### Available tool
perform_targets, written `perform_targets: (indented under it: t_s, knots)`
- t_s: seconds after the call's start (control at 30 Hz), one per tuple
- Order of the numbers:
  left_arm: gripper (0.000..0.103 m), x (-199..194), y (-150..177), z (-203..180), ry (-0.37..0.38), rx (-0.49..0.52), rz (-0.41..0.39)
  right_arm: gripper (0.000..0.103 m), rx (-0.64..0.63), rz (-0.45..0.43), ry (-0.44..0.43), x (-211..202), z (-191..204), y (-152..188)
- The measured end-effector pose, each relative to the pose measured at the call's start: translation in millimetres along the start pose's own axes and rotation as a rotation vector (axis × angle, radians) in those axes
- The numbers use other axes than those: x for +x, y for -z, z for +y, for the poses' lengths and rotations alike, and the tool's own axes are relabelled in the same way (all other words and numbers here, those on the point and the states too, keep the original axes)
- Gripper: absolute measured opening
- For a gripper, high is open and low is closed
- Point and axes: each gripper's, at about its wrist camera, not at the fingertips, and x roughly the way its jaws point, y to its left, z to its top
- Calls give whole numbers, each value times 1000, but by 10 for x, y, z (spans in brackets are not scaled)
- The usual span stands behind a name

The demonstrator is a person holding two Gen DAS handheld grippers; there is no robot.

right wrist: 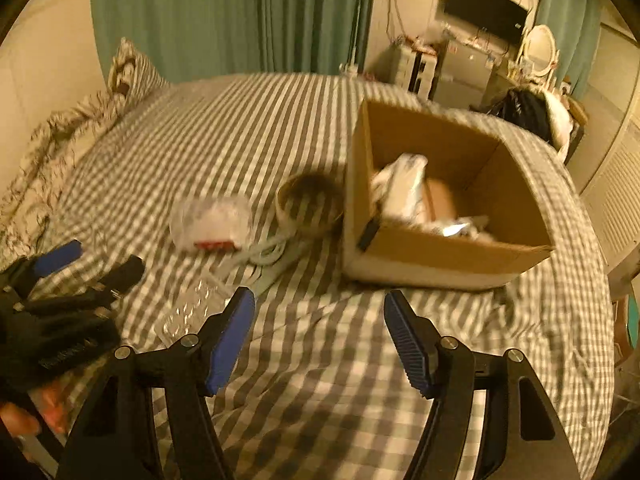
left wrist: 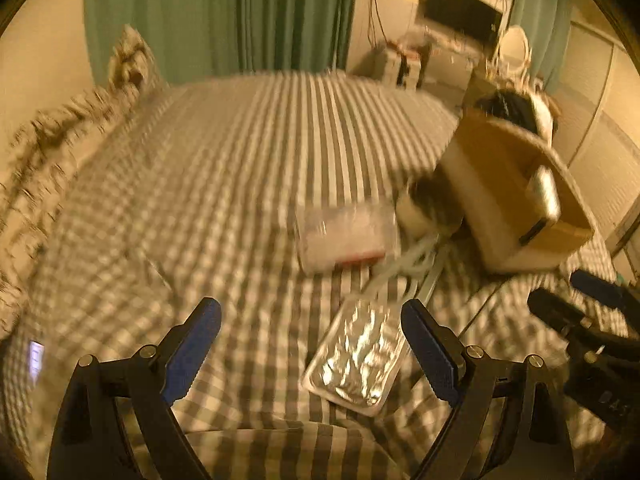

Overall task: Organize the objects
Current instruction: 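Grasp the foil blister pack with the left gripper, then grasp the grey-green plastic clamp with the right gripper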

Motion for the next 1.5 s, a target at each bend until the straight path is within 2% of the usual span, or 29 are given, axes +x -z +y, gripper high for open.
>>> perform_targets:
  t_s: [0.3, 0.47, 0.53, 0.57, 0.6, 0.67, 0.73, 0.83, 0.87, 0.97, 1.07, 1.1, 1.2, 1.37, 1.5]
  knots:
    - [94, 581, 184, -260, 63, 112, 221, 67, 55, 48, -15, 236, -16, 53]
    - [94, 881, 241, -368, 59, 145, 351, 67, 76, 71, -13, 298, -25, 61]
    - [86, 905, 263, -429, 70, 171, 364, 67, 88, 79, -5, 317, -37, 66]
    - [74, 892, 275, -451, 101, 180, 366, 67, 91, 84, -4, 326, -39, 69]
    - [69, 871, 281, -453, 124, 181, 362, 67, 92, 85, -1, 327, -37, 72]
    - [69, 823, 283, -424, 146, 168, 349, 67, 90, 87, 14, 331, -22, 75]
    - [69, 672, 252, -318, 180, 117, 295, 67, 84, 88, 18, 326, 1, 76]
    - [69, 326, 148, -51, 187, 3, 148, 67, 74, 83, 18, 305, 44, 78]
    - [69, 264, 115, 25, 176, -22, 123, 67, 69, 86, 17, 308, 61, 81]
    - [69, 93, -56, 321, 73, -67, 38, 67, 62, 111, -2, 388, 153, 64]
    - [69, 88, -188, 528, -12, -74, -3, 67, 48, 137, -29, 546, 332, 21]
    - [69, 118, -233, 603, -34, -83, -6, 67, 47, 147, -40, 640, 407, -4]
    - [69, 234, -205, 674, -29, -118, 11, 67, 50, 165, -31, 845, 526, -64]
    - [69, 400, -161, 611, -22, -103, 55, 67, 128, 244, -75, 1220, 590, -147]
    - [69, 474, -144, 587, -13, -88, 75, 79, 208, 277, -76, 1457, 576, -179]
